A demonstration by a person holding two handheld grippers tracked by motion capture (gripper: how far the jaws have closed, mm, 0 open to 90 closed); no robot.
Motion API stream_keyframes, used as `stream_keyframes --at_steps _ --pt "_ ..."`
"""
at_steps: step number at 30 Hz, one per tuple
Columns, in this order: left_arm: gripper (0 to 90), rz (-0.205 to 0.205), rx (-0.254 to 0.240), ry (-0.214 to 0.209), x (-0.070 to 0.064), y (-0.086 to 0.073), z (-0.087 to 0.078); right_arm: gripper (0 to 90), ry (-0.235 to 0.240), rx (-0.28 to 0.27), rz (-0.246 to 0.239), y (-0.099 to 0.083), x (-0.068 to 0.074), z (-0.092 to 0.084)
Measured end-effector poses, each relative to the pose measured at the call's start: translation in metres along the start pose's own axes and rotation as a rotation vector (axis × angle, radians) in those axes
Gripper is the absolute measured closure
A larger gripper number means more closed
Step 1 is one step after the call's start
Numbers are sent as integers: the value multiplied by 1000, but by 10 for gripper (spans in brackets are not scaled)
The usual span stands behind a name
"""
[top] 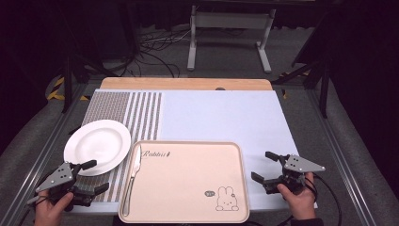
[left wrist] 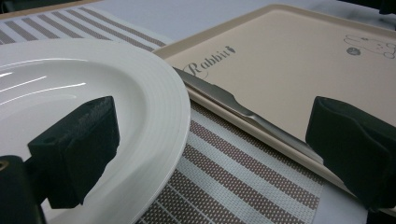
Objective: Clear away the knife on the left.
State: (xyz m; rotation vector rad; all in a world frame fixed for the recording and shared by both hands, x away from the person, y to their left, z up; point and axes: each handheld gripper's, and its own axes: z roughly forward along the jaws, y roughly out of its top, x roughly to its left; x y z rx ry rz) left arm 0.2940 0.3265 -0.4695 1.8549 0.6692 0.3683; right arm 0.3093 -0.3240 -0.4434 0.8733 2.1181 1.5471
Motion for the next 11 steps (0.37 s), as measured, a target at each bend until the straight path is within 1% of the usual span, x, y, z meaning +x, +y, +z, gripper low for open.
stream_keyframes --at_steps 2,6,11 --pt "38 12 7 2 -1 1 1 26 -1 0 0 0 0 0" --pt "38 16 14 6 -3 2 1 26 -1 -5 0 0 0 0" --pt "38 7 7 -3 -3 2 1 26 -4 -9 0 0 0 0"
